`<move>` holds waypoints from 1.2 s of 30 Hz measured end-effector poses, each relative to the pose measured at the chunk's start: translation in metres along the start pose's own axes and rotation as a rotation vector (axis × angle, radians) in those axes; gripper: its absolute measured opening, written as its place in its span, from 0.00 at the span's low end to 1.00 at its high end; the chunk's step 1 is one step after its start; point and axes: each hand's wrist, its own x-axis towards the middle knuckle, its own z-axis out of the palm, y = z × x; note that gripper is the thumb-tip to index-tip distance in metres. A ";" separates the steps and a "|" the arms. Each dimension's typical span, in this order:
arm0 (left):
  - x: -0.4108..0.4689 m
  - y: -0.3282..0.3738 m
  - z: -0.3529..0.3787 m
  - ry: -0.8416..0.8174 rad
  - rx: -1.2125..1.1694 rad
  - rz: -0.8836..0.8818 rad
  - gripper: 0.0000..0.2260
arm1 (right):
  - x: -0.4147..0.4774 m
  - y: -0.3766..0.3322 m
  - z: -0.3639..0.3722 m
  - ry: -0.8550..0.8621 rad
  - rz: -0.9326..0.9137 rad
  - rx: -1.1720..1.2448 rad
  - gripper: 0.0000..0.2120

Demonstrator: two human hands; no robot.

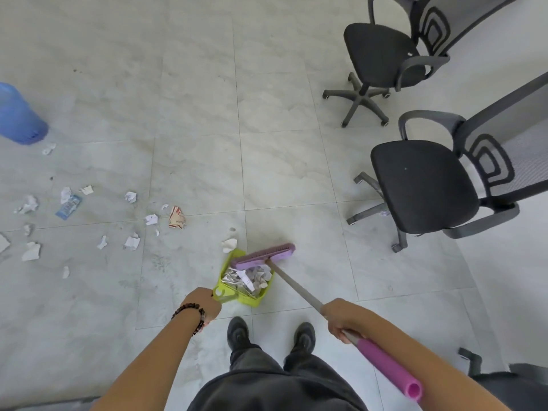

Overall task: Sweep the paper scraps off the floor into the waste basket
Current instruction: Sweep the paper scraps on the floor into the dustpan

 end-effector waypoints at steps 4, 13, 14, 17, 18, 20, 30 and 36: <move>-0.002 -0.014 -0.005 -0.017 -0.048 -0.056 0.07 | -0.004 0.015 -0.020 0.045 0.080 0.105 0.12; -0.019 -0.053 0.018 0.038 -0.255 -0.133 0.04 | 0.021 -0.025 -0.015 0.187 -0.119 0.098 0.15; -0.020 -0.058 0.021 0.053 -0.263 -0.138 0.05 | 0.030 -0.034 -0.012 0.210 -0.129 0.057 0.14; -0.020 -0.071 0.027 0.087 -0.253 -0.141 0.05 | 0.055 -0.060 -0.001 0.210 -0.111 -0.095 0.15; -0.021 -0.075 0.029 0.096 -0.250 -0.145 0.06 | 0.060 -0.066 0.002 0.180 -0.106 -0.179 0.16; -0.020 -0.081 0.029 0.115 -0.259 -0.148 0.08 | 0.067 -0.071 0.009 0.166 -0.079 -0.357 0.16; -0.016 -0.078 0.018 0.129 -0.164 -0.117 0.08 | 0.015 -0.022 -0.006 0.046 0.038 0.061 0.09; -0.021 -0.079 0.002 0.180 -0.031 -0.115 0.04 | 0.001 -0.023 -0.024 0.040 0.076 0.236 0.10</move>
